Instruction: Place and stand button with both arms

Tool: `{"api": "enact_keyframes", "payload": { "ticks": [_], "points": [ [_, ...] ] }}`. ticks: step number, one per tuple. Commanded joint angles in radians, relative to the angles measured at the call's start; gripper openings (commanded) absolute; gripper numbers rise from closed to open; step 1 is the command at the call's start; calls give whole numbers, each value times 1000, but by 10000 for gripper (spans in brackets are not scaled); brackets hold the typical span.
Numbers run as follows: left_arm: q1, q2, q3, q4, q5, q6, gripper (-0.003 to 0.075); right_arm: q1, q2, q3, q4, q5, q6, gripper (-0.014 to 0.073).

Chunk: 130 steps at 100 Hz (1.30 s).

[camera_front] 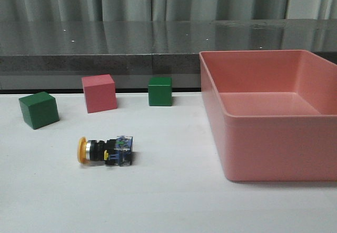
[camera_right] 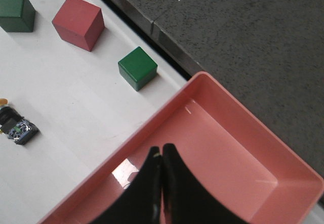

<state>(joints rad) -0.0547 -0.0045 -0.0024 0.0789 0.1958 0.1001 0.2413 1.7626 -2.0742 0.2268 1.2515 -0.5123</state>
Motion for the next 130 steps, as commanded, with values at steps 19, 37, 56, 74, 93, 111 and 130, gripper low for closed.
{"api": "enact_keyframes", "payload": {
  "ticks": [19, 37, 56, 74, 93, 111, 130],
  "points": [
    [-1, -31, 46, -4, -82, -10, -19, -49, -342, 391, 16, -370, 5, -113],
    [-1, -31, 46, -4, -82, -10, -19, -91, -588, 816, 16, -678, 5, -113],
    [-1, -31, 46, -4, -82, -10, -19, -137, -827, 1198, 16, -905, 5, -113],
    [-1, -31, 46, -4, -82, -10, -19, -138, -1028, 1465, 33, -1002, 5, -113],
    [-1, -31, 46, -4, -82, -10, -19, -138, -1264, 1647, 160, -1007, 5, -113],
    [-1, -31, 46, -4, -82, -10, -19, -138, -1453, 1721, 189, -1006, 3, -113],
    [-1, -31, 46, -4, -82, -10, -19, -138, -1534, 1729, 189, -946, 3, -113]
  ]
}}
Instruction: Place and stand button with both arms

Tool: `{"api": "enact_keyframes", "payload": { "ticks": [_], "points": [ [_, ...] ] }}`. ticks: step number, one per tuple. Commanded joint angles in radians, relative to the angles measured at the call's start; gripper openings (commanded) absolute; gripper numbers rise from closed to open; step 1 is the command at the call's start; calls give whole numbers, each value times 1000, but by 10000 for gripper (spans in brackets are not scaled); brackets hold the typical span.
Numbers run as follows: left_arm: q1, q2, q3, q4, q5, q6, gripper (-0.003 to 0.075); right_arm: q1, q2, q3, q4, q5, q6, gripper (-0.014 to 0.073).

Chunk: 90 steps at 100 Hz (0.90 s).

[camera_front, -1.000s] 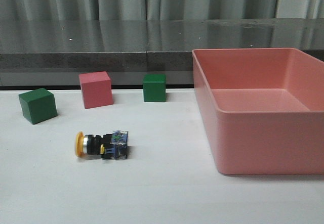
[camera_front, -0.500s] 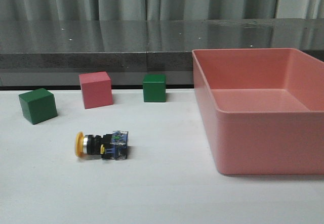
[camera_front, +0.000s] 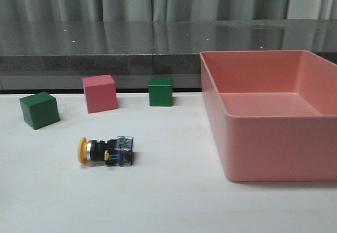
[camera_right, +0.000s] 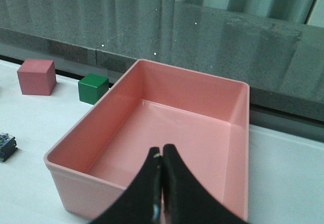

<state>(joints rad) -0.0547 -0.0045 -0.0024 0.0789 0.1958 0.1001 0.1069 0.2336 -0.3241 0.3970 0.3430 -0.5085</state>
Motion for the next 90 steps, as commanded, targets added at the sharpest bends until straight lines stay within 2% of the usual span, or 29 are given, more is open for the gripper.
{"api": "enact_keyframes", "payload": {
  "ticks": [1, 69, 81, 90],
  "points": [
    [-1, -31, 46, -4, -82, -10, -19, -4, -5, -21, 19, -34, 0, -113],
    [-1, -31, 46, -4, -82, -10, -19, -4, -3, -21, 20, 5, 0, -113],
    [-1, -31, 46, 88, -130, -1, -19, -4, -3, -20, 20, 5, 0, -113],
    [-1, -31, 46, 91, -164, -1, -19, -4, -3, -20, 20, 5, 0, -113]
  ]
}}
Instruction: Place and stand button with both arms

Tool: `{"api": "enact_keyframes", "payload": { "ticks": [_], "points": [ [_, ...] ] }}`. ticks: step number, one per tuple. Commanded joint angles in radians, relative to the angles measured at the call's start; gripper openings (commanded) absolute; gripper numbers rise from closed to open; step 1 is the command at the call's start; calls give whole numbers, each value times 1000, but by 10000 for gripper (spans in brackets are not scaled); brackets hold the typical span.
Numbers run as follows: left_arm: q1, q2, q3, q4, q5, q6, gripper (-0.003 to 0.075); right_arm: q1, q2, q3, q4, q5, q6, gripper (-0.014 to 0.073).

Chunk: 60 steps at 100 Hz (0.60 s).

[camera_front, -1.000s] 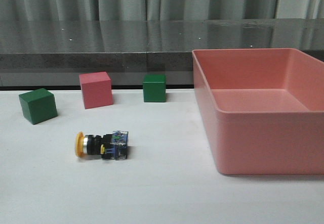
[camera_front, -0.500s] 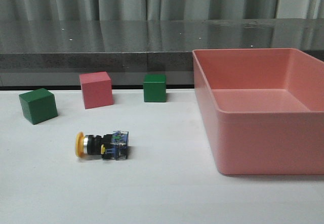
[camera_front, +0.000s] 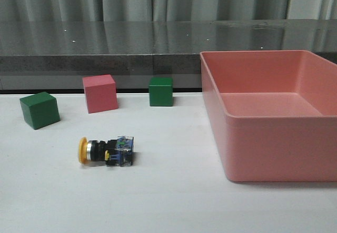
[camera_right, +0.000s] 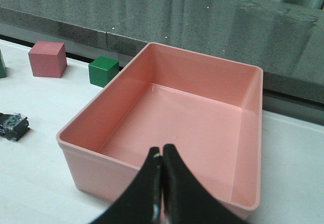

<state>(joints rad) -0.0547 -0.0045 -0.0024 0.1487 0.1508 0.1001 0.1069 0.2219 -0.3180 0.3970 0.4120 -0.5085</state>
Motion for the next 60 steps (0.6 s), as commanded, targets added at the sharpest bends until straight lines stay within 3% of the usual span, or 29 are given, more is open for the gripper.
{"api": "enact_keyframes", "payload": {
  "ticks": [1, 13, 26, 35, 60],
  "points": [
    [-1, -31, 46, 21, -123, -1, -19, -4, 9, -26, 20, -64, 0, -113],
    [-1, -31, 46, 0, -234, -9, -20, -4, 9, -26, 20, -64, 0, -113],
    [-1, -29, 20, -209, -346, -42, -19, -4, 9, -26, 20, -64, 0, -113],
    [-1, 5, -65, -371, -250, -41, -19, -4, 9, -26, 20, -64, 0, -113],
    [-1, 328, -434, -379, 27, -39, -19, -4, 9, -26, 20, -64, 0, -113]
  ]
}}
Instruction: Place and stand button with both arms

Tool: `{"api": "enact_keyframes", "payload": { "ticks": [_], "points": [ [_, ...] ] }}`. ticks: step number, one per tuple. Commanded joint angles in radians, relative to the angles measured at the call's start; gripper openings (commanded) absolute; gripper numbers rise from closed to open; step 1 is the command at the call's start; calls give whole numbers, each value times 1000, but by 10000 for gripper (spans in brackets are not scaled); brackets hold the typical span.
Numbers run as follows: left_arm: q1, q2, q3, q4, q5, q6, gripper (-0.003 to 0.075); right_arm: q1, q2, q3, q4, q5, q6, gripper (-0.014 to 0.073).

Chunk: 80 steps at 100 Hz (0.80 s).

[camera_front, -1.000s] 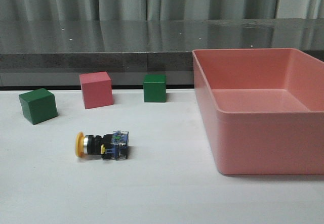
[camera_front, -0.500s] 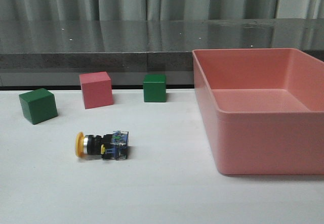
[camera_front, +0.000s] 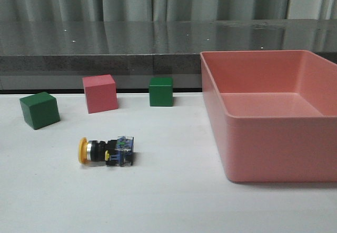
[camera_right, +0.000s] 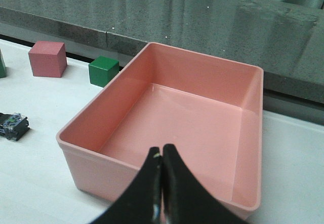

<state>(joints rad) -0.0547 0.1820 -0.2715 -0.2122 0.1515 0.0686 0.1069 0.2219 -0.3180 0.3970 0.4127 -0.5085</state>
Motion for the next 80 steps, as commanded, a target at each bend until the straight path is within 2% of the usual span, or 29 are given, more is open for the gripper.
{"api": "enact_keyframes", "payload": {
  "ticks": [1, 19, 38, 47, 52, 57, 64, 69, 80],
  "points": [
    [-1, 154, -176, -18, 31, -5, -20, -4, 9, -26, 20, -65, 0, -113],
    [-1, 421, -401, -18, 120, 5, -19, -4, 9, -26, 20, -65, 0, -113],
    [-1, 616, -506, -18, 133, 60, -1, -4, 9, -26, 20, -65, 0, -113],
    [-1, 669, -525, -18, 133, 60, 106, -4, 9, -26, 20, -65, 0, -113],
    [-1, 690, -532, -18, 133, 60, 203, -4, 9, -26, 20, -65, 0, -113],
    [-1, 705, -532, -18, 123, 60, 335, -4, 9, -26, 20, -65, 0, -113],
    [-1, 726, -532, -18, 123, 60, 457, -4, 9, -26, 20, -65, 0, -113],
    [-1, 742, -532, -18, 122, 60, 489, -4, 9, -26, 20, -65, 0, -113],
    [-1, 777, -532, -63, 122, 61, 470, -4, 9, -26, 20, -65, 0, -113]
  ]
}}
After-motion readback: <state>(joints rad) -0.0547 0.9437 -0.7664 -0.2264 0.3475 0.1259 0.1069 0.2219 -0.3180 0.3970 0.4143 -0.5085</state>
